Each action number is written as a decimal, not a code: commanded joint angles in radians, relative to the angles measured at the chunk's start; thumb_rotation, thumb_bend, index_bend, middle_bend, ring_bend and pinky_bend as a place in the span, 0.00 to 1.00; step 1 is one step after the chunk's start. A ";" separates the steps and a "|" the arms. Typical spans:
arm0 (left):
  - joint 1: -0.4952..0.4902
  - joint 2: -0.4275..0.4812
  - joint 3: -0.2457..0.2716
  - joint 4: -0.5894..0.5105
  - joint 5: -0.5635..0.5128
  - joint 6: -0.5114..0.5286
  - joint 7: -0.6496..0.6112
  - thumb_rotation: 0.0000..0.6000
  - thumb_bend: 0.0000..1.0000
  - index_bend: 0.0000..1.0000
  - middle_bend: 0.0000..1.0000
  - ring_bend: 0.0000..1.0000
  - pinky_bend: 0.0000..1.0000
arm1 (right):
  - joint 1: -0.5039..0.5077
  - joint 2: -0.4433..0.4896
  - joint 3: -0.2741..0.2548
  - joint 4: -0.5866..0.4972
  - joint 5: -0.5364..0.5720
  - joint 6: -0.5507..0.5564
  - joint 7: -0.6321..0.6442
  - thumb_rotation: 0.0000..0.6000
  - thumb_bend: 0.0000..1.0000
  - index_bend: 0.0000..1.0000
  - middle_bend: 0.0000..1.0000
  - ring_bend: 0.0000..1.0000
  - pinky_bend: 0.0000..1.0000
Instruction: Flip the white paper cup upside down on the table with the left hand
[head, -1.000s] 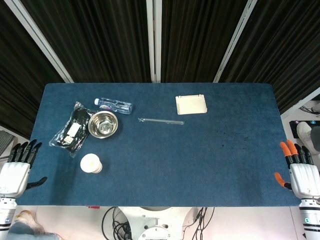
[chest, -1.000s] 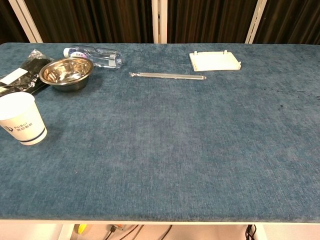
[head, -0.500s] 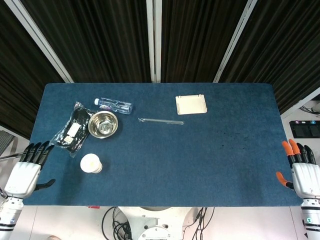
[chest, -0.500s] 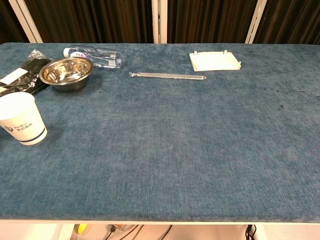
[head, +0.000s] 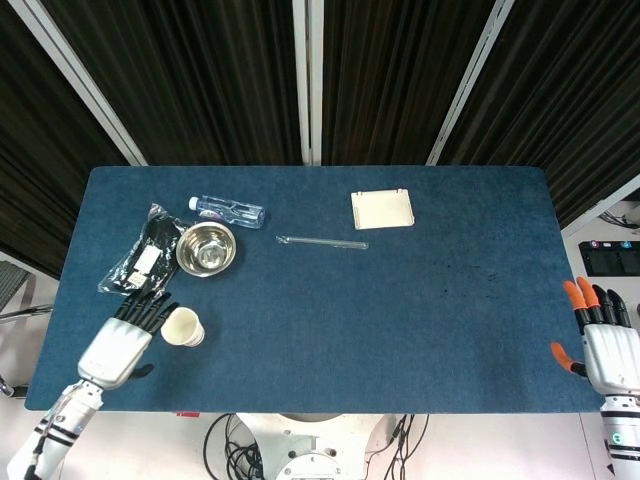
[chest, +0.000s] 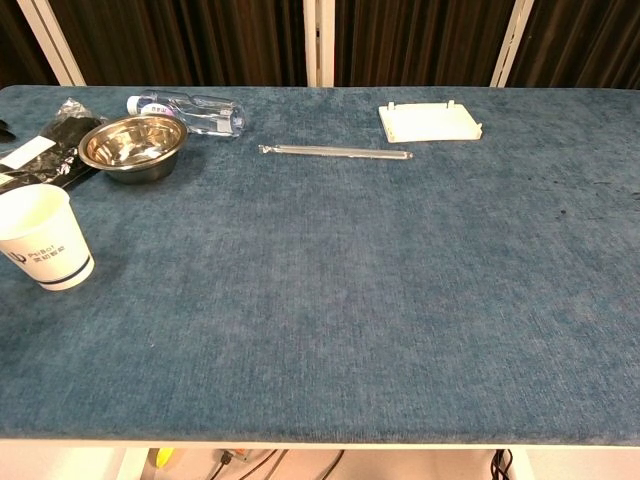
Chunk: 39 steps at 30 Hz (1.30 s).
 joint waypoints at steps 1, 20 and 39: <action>-0.042 -0.055 -0.011 -0.009 -0.020 -0.056 0.108 1.00 0.04 0.00 0.00 0.00 0.04 | -0.001 0.001 -0.001 0.005 -0.001 -0.001 0.007 1.00 0.20 0.00 0.00 0.00 0.00; -0.105 -0.130 -0.042 0.014 -0.217 -0.124 0.410 1.00 0.10 0.13 0.12 0.00 0.03 | 0.002 0.004 -0.002 0.024 0.005 -0.016 0.034 1.00 0.20 0.00 0.00 0.00 0.00; -0.132 -0.166 -0.032 0.063 -0.128 -0.056 0.165 1.00 0.17 0.31 0.33 0.00 0.05 | 0.001 0.004 0.001 0.034 0.018 -0.022 0.049 1.00 0.20 0.00 0.00 0.00 0.00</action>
